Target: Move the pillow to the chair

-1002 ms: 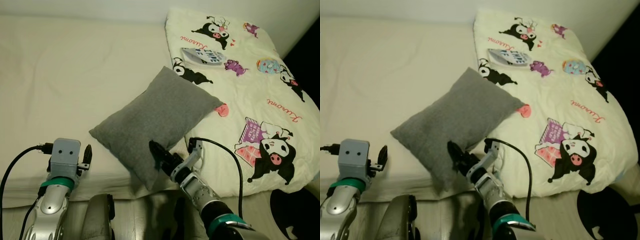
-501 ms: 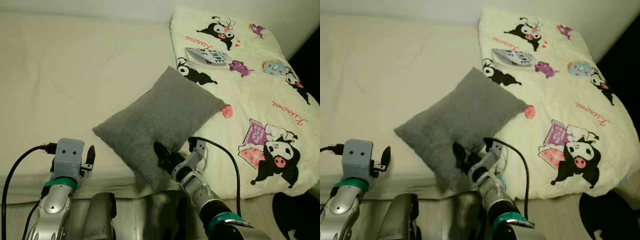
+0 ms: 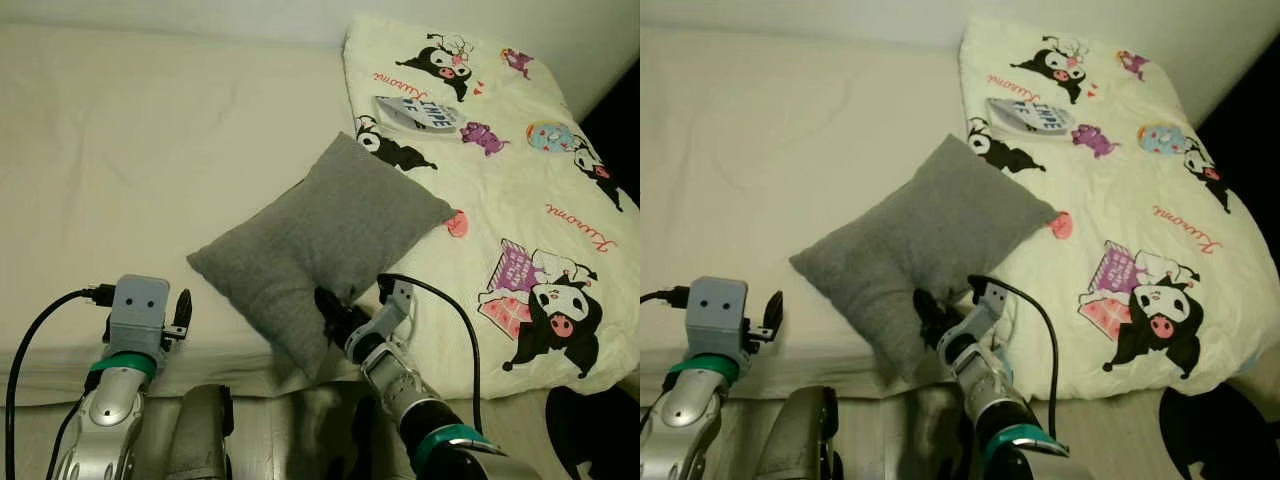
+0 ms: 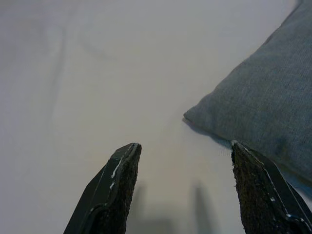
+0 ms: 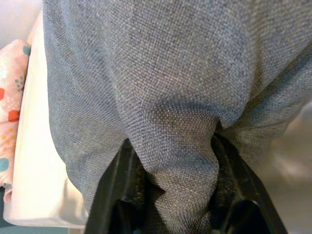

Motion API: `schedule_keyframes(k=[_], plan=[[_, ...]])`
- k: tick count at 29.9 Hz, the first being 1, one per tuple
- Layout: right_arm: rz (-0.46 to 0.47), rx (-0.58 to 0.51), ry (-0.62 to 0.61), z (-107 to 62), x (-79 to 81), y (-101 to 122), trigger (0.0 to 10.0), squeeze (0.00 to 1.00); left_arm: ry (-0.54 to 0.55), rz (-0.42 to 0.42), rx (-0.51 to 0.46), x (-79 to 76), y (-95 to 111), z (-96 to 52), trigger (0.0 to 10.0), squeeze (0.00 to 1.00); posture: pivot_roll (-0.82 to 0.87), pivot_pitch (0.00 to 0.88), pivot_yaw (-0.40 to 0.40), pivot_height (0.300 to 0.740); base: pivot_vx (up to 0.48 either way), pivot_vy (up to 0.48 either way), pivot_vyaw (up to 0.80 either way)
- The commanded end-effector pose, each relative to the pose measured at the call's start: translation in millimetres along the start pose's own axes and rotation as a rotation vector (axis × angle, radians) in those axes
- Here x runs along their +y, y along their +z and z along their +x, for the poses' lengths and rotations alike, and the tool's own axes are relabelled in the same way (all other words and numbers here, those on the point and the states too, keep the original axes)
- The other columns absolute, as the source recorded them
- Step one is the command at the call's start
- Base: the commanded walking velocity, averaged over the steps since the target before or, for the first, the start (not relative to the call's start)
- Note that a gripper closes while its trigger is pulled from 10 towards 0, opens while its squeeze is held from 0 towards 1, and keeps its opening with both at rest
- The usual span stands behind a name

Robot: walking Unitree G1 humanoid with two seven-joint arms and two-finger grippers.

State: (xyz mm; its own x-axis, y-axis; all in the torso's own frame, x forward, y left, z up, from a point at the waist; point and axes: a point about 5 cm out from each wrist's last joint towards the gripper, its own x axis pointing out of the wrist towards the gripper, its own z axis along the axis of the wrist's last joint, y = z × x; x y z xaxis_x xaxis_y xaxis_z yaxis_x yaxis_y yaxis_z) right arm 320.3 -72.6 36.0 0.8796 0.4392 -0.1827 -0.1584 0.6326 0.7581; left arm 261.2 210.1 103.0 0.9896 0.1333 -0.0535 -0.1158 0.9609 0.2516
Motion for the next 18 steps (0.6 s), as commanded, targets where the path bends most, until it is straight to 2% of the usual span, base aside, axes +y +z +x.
schedule_keyframes(k=[1,8,11,14,15,17,18], plan=[[0.074,0.112,0.106,16.3,48.5,-40.5,0.0,0.00,-0.001,-0.005,0.033,-1.5,-8.2,-2.0,10.0,0.00,0.23,0.139,-0.093,0.595,0.000,0.000,0.00],[0.032,0.138,0.149,18.7,52.9,-36.6,0.0,0.00,-0.001,-0.002,0.038,-2.2,-10.5,2.5,10.0,0.00,0.20,0.116,-0.081,0.595,0.000,0.000,0.00],[-0.063,0.200,0.271,17.4,55.3,-32.5,0.0,0.00,0.005,-0.009,0.016,0.4,-4.5,10.6,10.0,0.00,0.18,0.100,-0.072,0.595,0.000,0.000,0.00],[-0.105,0.273,0.410,13.4,58.4,-32.5,0.0,0.00,0.012,-0.029,-0.011,6.1,3.2,18.5,10.0,0.00,0.18,0.090,-0.066,0.595,0.000,0.000,0.00],[-0.105,0.273,0.410,13.4,58.4,-32.5,0.0,0.00,0.012,-0.029,-0.011,6.1,3.2,18.5,10.0,0.00,0.18,0.090,-0.066,0.595,0.000,0.000,0.00],[-0.115,0.312,0.518,7.4,55.5,-27.4,0.0,0.00,-0.011,-0.054,-0.052,10.4,13.4,25.6,10.0,0.00,0.17,0.082,-0.065,0.595,0.000,0.000,0.00],[-0.115,0.312,0.518,7.4,55.5,-27.4,0.0,0.00,-0.011,-0.054,-0.052,10.4,13.4,25.6,10.0,0.00,0.17,0.082,-0.065,0.595,0.000,0.000,0.00]])
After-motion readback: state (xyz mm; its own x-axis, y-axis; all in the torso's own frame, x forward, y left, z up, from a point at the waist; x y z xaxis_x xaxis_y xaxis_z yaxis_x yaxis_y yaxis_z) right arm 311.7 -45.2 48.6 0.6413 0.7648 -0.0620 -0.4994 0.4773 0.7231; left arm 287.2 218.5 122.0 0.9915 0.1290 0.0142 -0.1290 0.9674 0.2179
